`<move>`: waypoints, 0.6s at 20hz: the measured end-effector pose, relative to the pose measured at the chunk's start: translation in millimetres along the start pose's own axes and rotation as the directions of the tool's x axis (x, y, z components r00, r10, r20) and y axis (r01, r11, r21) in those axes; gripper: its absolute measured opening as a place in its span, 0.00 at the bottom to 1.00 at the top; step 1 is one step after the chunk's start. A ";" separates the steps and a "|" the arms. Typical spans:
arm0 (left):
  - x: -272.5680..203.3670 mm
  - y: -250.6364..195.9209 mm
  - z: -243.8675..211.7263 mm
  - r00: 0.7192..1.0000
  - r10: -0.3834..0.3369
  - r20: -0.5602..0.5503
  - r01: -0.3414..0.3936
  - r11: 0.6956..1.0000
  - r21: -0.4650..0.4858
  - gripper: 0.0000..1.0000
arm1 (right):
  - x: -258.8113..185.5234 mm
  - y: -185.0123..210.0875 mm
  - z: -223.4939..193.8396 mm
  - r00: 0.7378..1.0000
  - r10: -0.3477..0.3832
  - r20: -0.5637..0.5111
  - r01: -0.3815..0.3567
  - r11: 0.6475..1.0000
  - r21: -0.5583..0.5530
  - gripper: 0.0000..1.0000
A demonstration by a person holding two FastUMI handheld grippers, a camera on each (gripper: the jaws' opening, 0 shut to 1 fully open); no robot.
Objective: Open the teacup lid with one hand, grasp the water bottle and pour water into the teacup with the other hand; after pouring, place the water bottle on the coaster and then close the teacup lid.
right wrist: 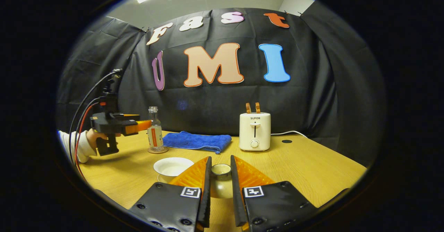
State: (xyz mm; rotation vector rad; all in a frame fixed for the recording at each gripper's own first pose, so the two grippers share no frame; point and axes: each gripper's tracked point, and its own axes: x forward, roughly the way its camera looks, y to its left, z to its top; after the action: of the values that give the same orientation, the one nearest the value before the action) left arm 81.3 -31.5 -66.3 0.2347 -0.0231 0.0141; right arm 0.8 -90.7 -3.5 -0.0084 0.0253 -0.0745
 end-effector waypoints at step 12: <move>-82.4 -1.2 -1.1 0.999 0.022 0.034 -0.022 1.000 -0.013 1.00 | 18.9 55.2 -2.7 0.991 0.133 -0.027 -0.134 0.991 -0.015 0.31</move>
State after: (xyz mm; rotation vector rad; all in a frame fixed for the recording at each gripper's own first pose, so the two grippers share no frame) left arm -1.1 -33.4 -69.7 0.2219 -0.0595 0.0317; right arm 23.6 -37.1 -7.3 -0.0229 0.0519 0.0596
